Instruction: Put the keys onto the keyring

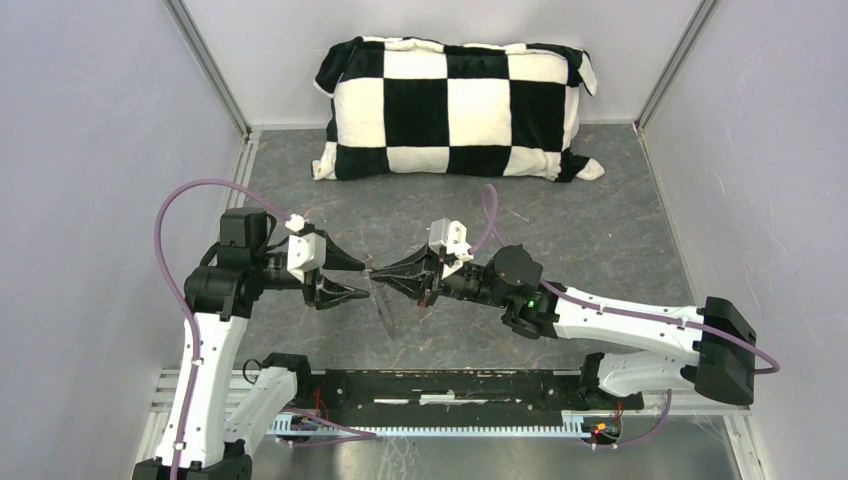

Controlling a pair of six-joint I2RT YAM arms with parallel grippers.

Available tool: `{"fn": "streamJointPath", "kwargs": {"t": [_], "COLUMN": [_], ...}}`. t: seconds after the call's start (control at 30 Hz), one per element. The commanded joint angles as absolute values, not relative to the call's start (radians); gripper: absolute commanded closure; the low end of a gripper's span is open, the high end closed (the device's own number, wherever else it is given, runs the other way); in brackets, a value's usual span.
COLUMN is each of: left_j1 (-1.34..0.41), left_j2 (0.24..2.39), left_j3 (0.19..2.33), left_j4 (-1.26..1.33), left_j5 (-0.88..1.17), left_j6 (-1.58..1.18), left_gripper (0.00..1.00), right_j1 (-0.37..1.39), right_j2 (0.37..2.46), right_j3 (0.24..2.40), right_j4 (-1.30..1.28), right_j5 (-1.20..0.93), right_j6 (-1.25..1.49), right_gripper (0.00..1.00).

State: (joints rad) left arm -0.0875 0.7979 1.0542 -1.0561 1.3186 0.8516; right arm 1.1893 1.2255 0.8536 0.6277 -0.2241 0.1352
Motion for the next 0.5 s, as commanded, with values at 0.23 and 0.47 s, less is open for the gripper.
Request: {"fn": "streamJointPath", "kwargs": {"t": [0.23,0.47], "left_j1": [-0.092,-0.092], "left_j2": [0.812,0.810], "left_j3": [1.132,1.140], "left_j4": [-1.036,-1.036], "left_j5": [1.379,1.385], "left_j6": [0.812,0.807], "left_gripper": [0.52,0.58], "right_j1": [1.184,1.183], "right_j2": [1.251,1.272], "right_j3": [0.838,0.842], "right_j4": [0.750,0.757], "right_j5": [-0.265,-0.281], "right_j6": [0.167,0.172], "right_gripper": [1.00,1.00]}}
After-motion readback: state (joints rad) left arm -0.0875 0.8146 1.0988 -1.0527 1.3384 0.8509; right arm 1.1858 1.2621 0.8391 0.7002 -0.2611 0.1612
